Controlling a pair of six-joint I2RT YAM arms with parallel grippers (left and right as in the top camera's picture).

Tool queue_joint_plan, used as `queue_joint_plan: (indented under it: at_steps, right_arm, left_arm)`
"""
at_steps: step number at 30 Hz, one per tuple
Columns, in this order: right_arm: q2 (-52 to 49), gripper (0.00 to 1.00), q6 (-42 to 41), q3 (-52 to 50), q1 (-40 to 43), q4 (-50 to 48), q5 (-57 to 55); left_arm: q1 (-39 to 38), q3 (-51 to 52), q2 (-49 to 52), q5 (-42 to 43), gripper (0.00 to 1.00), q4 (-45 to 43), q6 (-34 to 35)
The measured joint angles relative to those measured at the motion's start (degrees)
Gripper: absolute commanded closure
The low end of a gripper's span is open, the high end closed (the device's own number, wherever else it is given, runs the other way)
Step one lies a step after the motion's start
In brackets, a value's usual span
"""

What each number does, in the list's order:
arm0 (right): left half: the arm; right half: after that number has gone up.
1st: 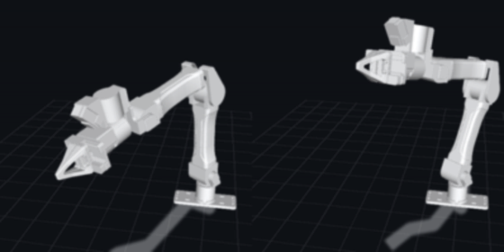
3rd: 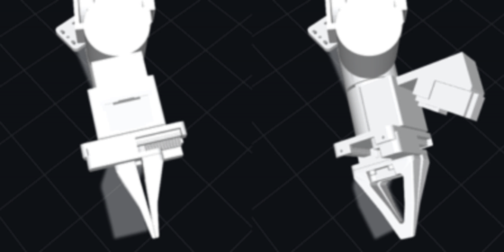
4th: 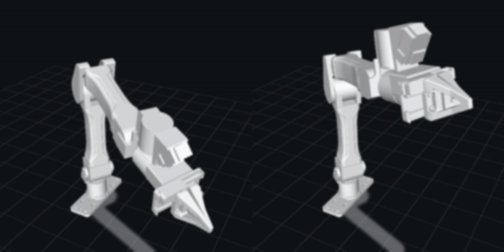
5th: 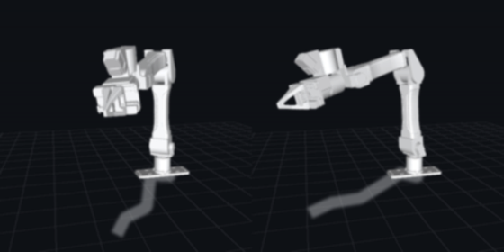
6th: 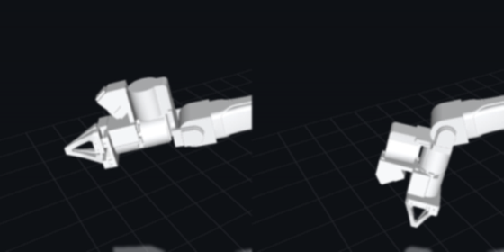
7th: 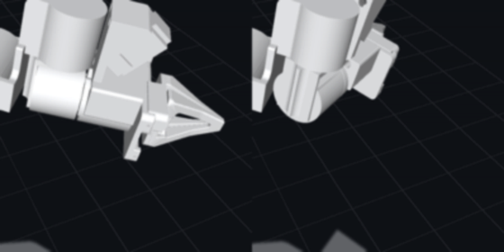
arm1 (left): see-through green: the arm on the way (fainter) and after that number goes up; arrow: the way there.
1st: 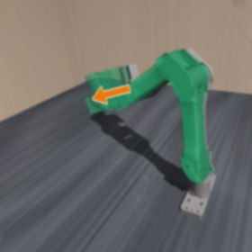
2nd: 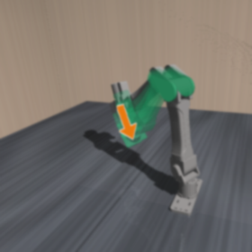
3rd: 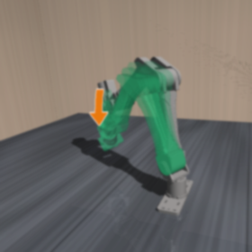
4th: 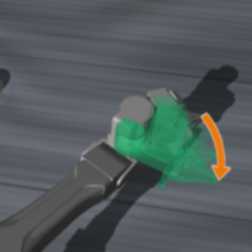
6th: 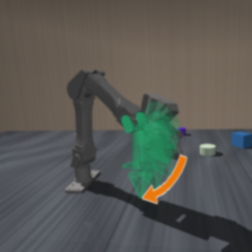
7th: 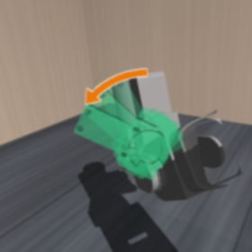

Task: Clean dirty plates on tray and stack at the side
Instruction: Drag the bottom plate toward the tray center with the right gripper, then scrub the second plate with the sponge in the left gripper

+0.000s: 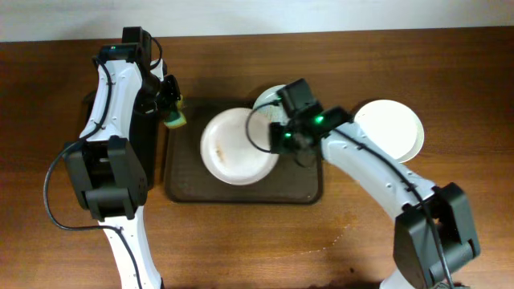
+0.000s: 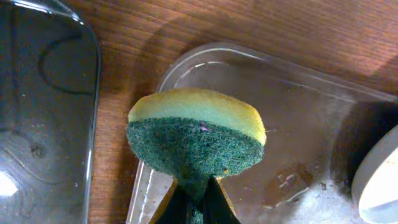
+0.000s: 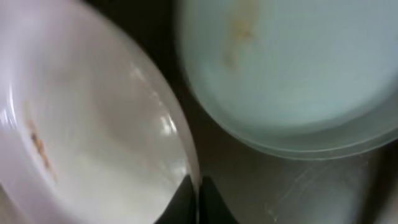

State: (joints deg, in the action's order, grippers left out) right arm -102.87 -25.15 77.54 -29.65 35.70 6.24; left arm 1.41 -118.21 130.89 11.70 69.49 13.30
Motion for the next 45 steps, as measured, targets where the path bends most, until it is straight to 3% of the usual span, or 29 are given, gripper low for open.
queue_joint_plan:
  at_steps: [2,7,8,10,13,19,24,26,31,38,42,45]
  right_arm:
    - [-1.90,0.96,-4.00,0.13,-3.98,-4.87,-4.26]
    - [-7.50,0.96,-10.82,0.13,-8.50,-4.35,-8.00]
    - [-8.48,0.90,-11.93,0.13,-8.59,-4.02,-8.02]
    - [-9.35,0.67,-12.59,0.13,-8.59,-4.17,-7.96]
    - [-10.25,0.59,-13.86,0.13,-8.59,-5.14,-7.30]
    - [-11.82,0.62,-13.88,0.13,-7.17,-7.65,-4.96]
    - [-15.43,0.90,-13.97,0.24,-2.86,-9.66,2.51]
    - [-15.87,0.96,-14.01,0.24,-1.92,-10.45,4.44]
    - [-16.13,0.96,-14.10,0.26,-1.95,-10.88,6.12]
    - [-16.13,0.96,-14.08,0.26,-1.95,-10.97,6.16]
    - [-16.20,0.96,-14.05,0.26,-1.95,-11.17,6.36]
    - [-16.24,0.96,-14.08,0.28,-1.95,-11.19,6.54]
  left_arm:
    - [0.00,0.00,0.00,-0.39,0.99,0.13,-0.02]
    - [0.00,0.00,0.00,-0.63,0.99,0.44,-0.02]
    - [0.00,0.00,0.00,-0.63,0.99,0.44,-0.02]
    - [0.00,0.00,0.00,-0.76,0.99,0.39,-0.02]
    - [0.00,0.00,0.00,-0.79,0.99,0.37,-0.02]
    - [0.00,0.00,0.00,-0.81,0.99,0.35,-0.02]
    - [0.00,0.00,0.00,-0.79,0.99,0.31,-0.24]
    - [0.00,0.00,0.00,0.20,0.99,0.66,-2.43]
    - [-0.11,0.00,0.00,5.92,0.99,5.86,-8.96]
    - [-2.23,0.15,-0.04,5.46,0.99,9.44,-17.09]
    - [-7.15,7.10,-0.83,2.38,0.99,1.55,-19.12]
    - [-10.23,15.52,-1.07,-0.13,0.99,-7.63,-16.70]
